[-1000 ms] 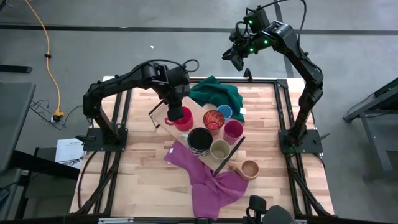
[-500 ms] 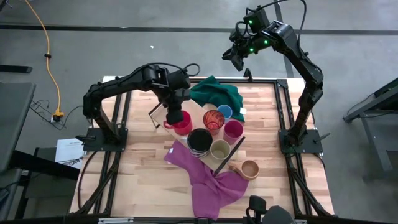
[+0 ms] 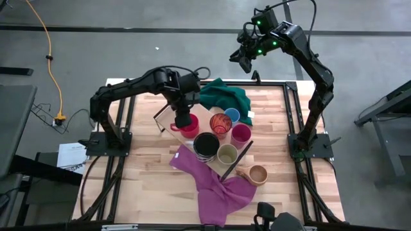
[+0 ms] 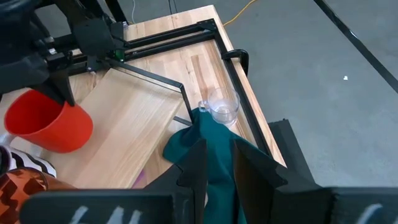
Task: Stack small to large cups/mugs on shelf
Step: Put the red mug on the shelf
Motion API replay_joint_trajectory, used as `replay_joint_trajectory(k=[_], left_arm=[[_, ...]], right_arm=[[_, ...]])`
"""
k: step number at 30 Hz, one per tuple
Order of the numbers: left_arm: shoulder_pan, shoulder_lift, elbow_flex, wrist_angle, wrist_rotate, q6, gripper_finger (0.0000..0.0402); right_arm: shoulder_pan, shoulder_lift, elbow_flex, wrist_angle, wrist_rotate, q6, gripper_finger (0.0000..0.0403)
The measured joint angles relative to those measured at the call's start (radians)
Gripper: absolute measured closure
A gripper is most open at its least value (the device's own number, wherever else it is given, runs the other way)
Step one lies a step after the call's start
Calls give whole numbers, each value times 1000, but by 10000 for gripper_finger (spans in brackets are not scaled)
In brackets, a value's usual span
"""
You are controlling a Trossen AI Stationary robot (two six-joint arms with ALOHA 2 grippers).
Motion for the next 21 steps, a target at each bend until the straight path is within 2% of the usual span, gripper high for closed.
replay_joint_trajectory(k=[21], left_arm=[[0,6,1,2,16,-76,401]], right_arm=[[0,0,0,-14,0,-2,334]])
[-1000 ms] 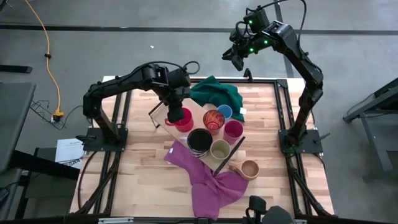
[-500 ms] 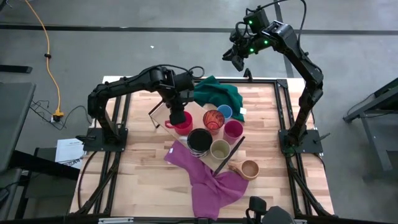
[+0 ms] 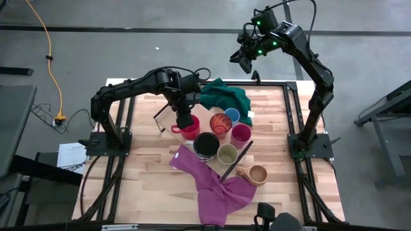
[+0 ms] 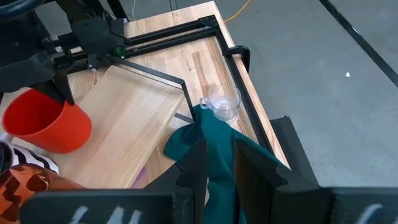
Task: Stack small to large cups/mugs on shelf
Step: Put the red mug on the shelf
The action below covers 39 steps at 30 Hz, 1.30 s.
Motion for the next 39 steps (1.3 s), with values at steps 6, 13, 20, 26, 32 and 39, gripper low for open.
replay_joint_trajectory(k=[6,13,20,26,32,39], left_arm=[[0,0,0,0,-1,-11,401],[0,0,0,-19,-5,-15,401],[0,0,0,-25,-18,-14,401],[0,3,0,-25,-27,-13,401],[0,7,0,-24,-40,-8,401],[0,10,0,-26,-46,-8,401]], right_arm=[[0,0,0,0,0,-6,334],[0,0,0,0,0,-7,334],[0,0,0,0,0,-10,334],[0,0,0,0,0,-10,334],[0,0,0,0,0,-10,334],[0,0,0,-1,0,-10,334]])
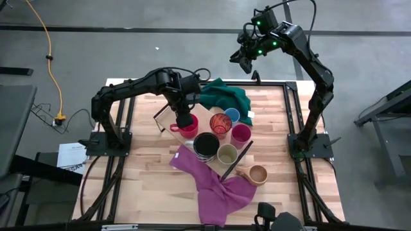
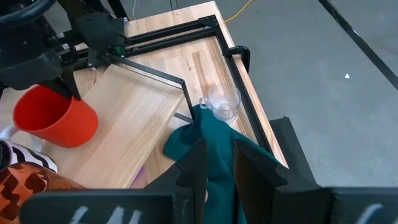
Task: Stack small to large cups/mugs on shelf
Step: Put the red mug on the shelf
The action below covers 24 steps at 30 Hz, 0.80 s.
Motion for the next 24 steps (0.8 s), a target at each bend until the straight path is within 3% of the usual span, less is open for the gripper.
replay_joint_trajectory(k=[15,24], left_arm=[[0,27,0,4,44,3,398],[0,27,0,3,45,2,352]], right_arm=[[0,0,0,-16,-5,-18,334],[-1,0,0,-16,-5,-22,334]])
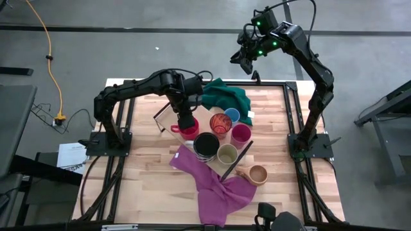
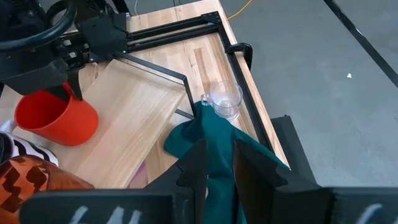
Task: Stack small to large cups/mugs on shelf
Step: Put the red mug on the shelf
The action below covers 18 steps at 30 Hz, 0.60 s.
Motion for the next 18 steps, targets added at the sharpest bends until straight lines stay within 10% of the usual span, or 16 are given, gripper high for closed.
replay_joint_trajectory(k=[18], left_arm=[[-1,-7,0,39,0,20,339]], right_arm=[[0,0,0,0,0,0,334]])
